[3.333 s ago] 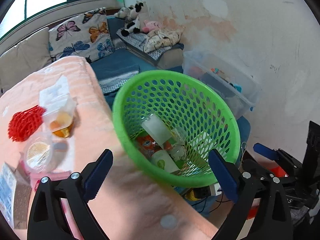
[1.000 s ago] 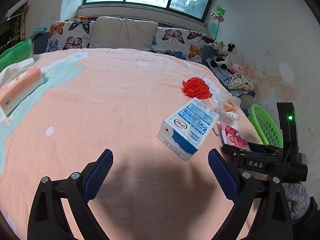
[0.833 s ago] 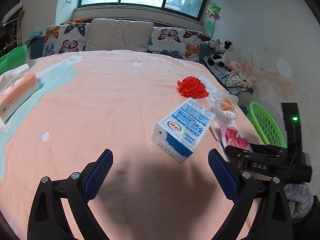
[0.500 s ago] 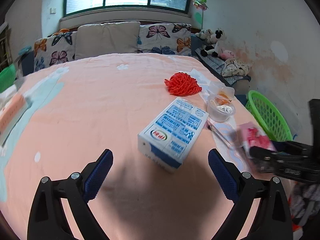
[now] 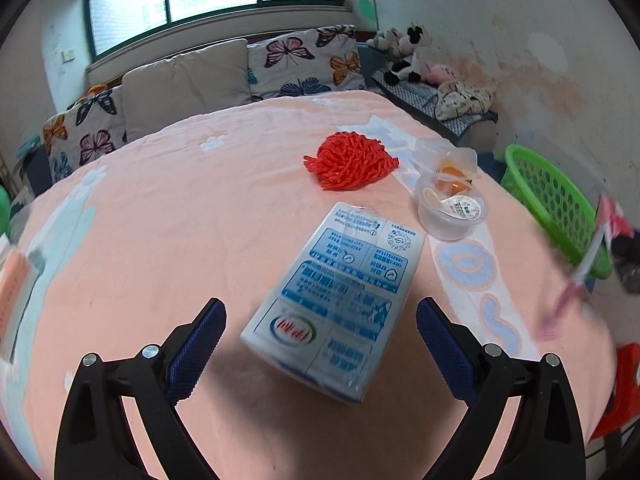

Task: Collect trash
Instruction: 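Grasp the pink wafer package with the right gripper while the left gripper grasps the milk carton, then carry the wafer package and milk carton over the green basket and release both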

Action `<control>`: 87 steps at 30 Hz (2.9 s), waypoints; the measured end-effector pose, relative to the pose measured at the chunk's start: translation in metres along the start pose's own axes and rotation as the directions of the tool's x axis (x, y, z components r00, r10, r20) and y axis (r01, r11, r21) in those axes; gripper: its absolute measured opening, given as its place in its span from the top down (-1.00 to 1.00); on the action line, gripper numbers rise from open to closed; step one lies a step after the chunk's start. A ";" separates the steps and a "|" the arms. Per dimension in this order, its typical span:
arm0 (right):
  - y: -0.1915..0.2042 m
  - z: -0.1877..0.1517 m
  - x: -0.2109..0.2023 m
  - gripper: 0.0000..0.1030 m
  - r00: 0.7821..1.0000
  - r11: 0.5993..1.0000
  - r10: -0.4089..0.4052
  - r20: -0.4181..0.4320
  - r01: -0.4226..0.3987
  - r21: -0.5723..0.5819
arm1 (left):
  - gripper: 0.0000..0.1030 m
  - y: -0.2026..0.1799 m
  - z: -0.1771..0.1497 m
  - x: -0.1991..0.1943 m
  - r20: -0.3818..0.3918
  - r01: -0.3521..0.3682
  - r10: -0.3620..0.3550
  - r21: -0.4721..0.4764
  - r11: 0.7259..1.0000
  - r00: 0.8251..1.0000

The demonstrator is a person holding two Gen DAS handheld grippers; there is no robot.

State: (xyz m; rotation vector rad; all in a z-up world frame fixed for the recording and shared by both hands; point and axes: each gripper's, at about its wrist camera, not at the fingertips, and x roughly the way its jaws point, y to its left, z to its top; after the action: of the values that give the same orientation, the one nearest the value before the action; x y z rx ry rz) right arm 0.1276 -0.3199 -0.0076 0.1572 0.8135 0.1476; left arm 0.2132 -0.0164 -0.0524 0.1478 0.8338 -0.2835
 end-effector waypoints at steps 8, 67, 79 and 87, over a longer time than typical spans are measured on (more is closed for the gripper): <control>-0.025 0.009 -0.006 -0.15 0.999 0.999 -0.024 0.021 0.023 0.036 | -0.80 0.004 -0.005 0.010 -0.009 0.007 -0.008 -0.019 1.000 1.000; -0.181 -0.041 -0.035 -0.55 0.992 0.959 -0.111 0.068 0.089 0.268 | -0.50 -0.248 0.076 0.006 -0.055 0.259 -0.255 0.315 0.913 0.965; -0.195 -0.053 -0.041 -0.55 0.991 0.948 -0.117 0.058 0.094 0.306 | -0.52 -0.281 0.069 0.023 -0.104 0.281 -0.262 0.343 0.896 0.960; -0.185 -0.052 -0.044 -0.55 0.992 0.952 -0.108 0.065 0.084 0.295 | -0.59 -0.261 0.071 0.007 -0.058 0.292 -0.287 0.292 0.911 0.956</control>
State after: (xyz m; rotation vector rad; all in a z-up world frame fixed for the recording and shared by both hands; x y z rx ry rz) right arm 0.0727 -0.5045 -0.0478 0.3993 0.7577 -0.0721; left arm 0.1882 -0.2827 -0.0150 0.3093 0.8231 -0.6907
